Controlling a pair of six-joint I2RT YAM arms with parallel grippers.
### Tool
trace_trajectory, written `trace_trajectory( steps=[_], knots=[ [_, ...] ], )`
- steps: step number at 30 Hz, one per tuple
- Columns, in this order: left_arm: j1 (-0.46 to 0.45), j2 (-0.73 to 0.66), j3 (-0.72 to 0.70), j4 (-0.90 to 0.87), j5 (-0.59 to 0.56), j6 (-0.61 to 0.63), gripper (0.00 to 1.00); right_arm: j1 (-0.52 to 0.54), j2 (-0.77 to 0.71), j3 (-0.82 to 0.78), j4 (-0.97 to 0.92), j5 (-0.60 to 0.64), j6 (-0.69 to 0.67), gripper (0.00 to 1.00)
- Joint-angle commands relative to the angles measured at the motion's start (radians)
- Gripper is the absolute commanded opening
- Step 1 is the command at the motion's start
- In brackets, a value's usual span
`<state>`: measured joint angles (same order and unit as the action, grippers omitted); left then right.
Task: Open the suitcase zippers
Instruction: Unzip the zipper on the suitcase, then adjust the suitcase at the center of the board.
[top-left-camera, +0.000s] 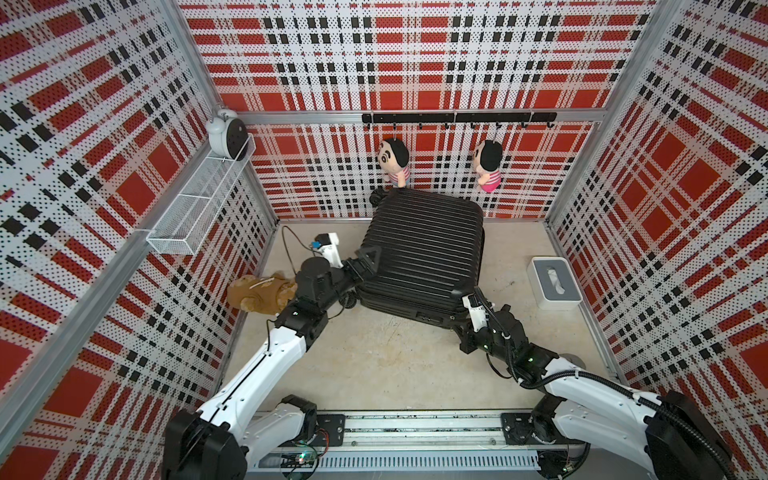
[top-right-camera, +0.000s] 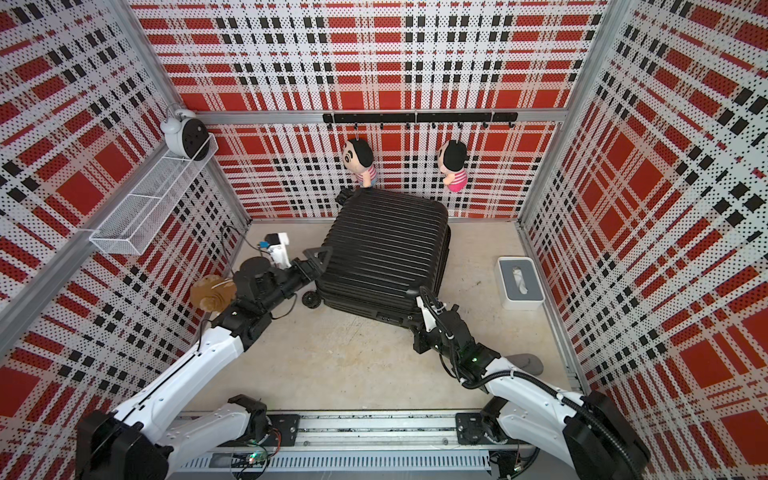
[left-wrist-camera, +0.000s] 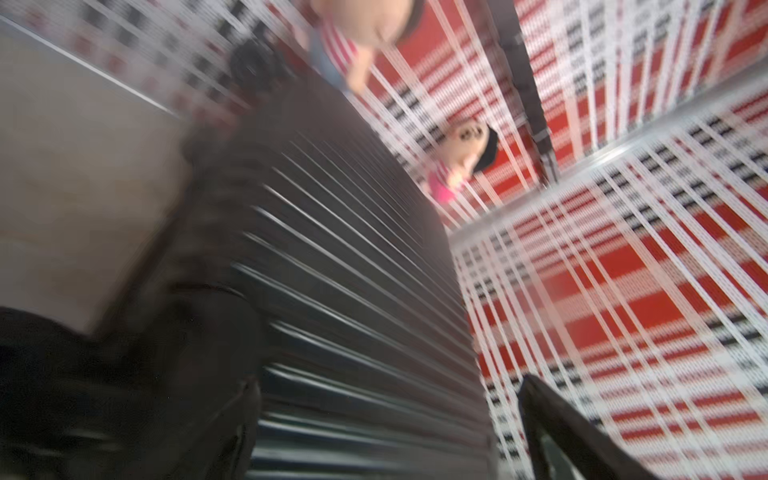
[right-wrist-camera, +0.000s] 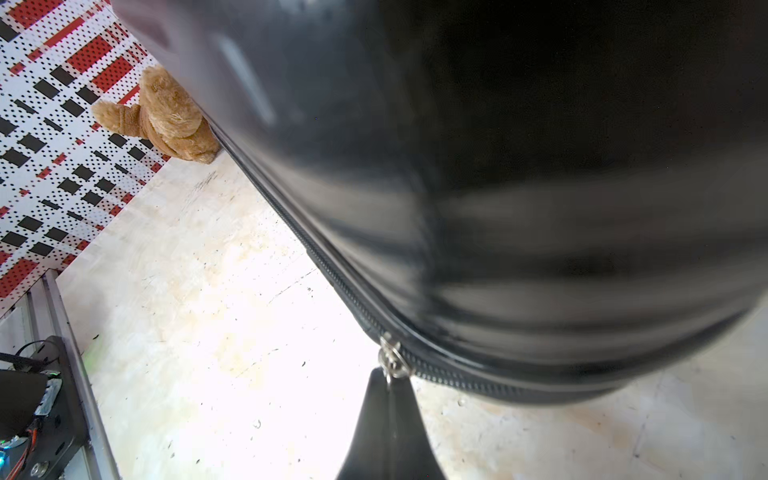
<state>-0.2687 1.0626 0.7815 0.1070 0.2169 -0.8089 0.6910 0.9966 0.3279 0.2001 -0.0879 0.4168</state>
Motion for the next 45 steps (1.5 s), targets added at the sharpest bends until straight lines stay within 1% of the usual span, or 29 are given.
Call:
trace_trajectory(
  steps=[1,3,6,9,10,12,14,17,18,22,25,27,30,31,33,36,38,41,45],
  knots=[
    [0.132,0.018,0.002,-0.071,0.031,0.069,0.98,0.018,0.004,0.025,-0.008,-0.043,-0.001,0.0],
    [0.214,0.048,-0.009,-0.056,0.062,0.067,0.98,0.018,0.004,0.027,-0.008,-0.045,-0.001,0.0],
    [0.284,0.1,-0.039,0.001,0.12,0.048,0.98,0.019,0.003,0.026,-0.013,-0.044,-0.001,0.0],
    [0.314,0.159,-0.062,0.055,0.164,0.033,0.98,0.018,0.0,0.021,-0.011,-0.047,0.003,0.0],
    [0.327,0.181,-0.073,0.086,0.199,0.021,0.98,0.019,0.0,0.021,-0.013,-0.046,0.002,0.0],
    [0.345,0.229,-0.119,0.208,0.301,-0.045,0.98,0.017,-0.001,0.022,-0.015,-0.047,0.003,0.0],
    [0.34,0.269,-0.147,0.305,0.364,-0.098,0.98,0.018,-0.003,0.023,-0.02,-0.046,0.003,0.0],
    [0.324,0.318,-0.145,0.35,0.379,-0.113,0.99,0.019,-0.011,0.021,-0.021,-0.044,0.002,0.0],
    [0.323,0.335,-0.146,0.373,0.39,-0.124,0.98,0.018,-0.011,0.022,-0.023,-0.042,0.002,0.0],
    [0.327,0.39,-0.179,0.545,0.457,-0.223,0.9,0.019,-0.016,0.017,-0.022,-0.039,0.002,0.0],
    [0.321,0.405,-0.194,0.645,0.485,-0.283,0.88,0.018,-0.018,0.016,-0.022,-0.041,0.004,0.0],
    [0.308,0.405,-0.195,0.671,0.502,-0.308,0.86,0.018,-0.019,0.017,-0.027,-0.041,0.003,0.0],
    [0.285,0.384,-0.218,0.675,0.506,-0.317,0.81,0.018,-0.018,0.02,-0.028,-0.038,0.001,0.0],
    [0.28,0.374,-0.232,0.675,0.502,-0.319,0.78,0.018,-0.019,0.022,-0.028,-0.039,0.002,0.0],
    [0.274,0.355,-0.261,0.675,0.498,-0.321,0.7,0.019,-0.022,0.02,-0.028,-0.033,0.0,0.0],
    [0.271,0.318,-0.302,0.675,0.491,-0.318,0.53,0.018,-0.029,0.026,-0.045,-0.023,-0.005,0.0],
    [0.262,0.288,-0.327,0.672,0.486,-0.318,0.46,0.018,-0.038,0.033,-0.066,-0.009,-0.009,0.0],
    [0.24,0.246,-0.364,0.657,0.475,-0.314,0.42,0.018,-0.056,0.045,-0.103,0.009,-0.017,0.0],
    [0.192,0.177,-0.401,0.57,0.416,-0.272,0.42,0.019,-0.083,0.047,-0.132,0.013,-0.02,0.0]
  ],
)
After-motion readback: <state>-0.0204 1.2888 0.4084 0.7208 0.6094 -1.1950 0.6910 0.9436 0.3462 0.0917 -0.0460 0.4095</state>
